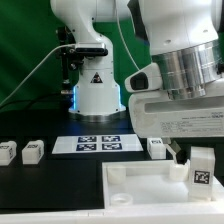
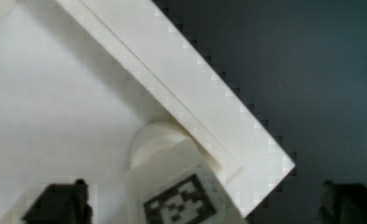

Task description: Assemble one leg

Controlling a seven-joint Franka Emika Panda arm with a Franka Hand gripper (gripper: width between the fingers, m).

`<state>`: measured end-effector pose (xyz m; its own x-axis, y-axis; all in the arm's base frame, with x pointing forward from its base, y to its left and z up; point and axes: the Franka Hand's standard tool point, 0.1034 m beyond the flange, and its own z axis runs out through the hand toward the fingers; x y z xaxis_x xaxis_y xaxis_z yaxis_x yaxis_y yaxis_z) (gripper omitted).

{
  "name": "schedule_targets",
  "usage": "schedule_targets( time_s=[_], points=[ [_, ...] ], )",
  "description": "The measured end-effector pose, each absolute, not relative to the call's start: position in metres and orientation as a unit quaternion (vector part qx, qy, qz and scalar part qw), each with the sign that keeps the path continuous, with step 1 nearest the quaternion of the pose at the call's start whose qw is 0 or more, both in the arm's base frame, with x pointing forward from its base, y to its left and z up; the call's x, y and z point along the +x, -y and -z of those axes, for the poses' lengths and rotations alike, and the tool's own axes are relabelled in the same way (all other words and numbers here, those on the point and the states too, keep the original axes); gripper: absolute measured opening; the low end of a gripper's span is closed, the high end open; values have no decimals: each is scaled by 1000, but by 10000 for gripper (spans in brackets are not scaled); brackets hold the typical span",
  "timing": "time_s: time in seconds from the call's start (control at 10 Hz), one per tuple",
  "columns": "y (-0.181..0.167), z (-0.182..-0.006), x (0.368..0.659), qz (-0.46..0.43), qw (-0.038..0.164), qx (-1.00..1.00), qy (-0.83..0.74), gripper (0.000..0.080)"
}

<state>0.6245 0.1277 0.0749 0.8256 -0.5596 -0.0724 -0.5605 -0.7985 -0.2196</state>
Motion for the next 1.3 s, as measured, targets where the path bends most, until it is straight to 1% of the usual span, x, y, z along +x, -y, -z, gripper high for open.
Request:
schedule_targets(
  time_s=[0.2, 0.3, 0.4, 0.5, 0.6, 0.7, 1.1, 1.3],
  points=[
    [-120, -74, 628, -9, 110, -975, -195, 649],
    [-121, -74, 632, -5, 107, -977, -187, 649],
    [-122, -73, 631, -5, 107, -976, -190, 527],
    [-122, -73, 631, -6, 108, -974, -199, 527],
    [-121, -73, 631, -7, 107, -972, -207, 387],
    [-116, -71, 630, -11, 104, -966, -235, 308],
    [-116, -71, 631, -27, 108, -884, -455, 300],
    [-122, -68, 628, -22, 118, -789, -602, 300]
  ],
)
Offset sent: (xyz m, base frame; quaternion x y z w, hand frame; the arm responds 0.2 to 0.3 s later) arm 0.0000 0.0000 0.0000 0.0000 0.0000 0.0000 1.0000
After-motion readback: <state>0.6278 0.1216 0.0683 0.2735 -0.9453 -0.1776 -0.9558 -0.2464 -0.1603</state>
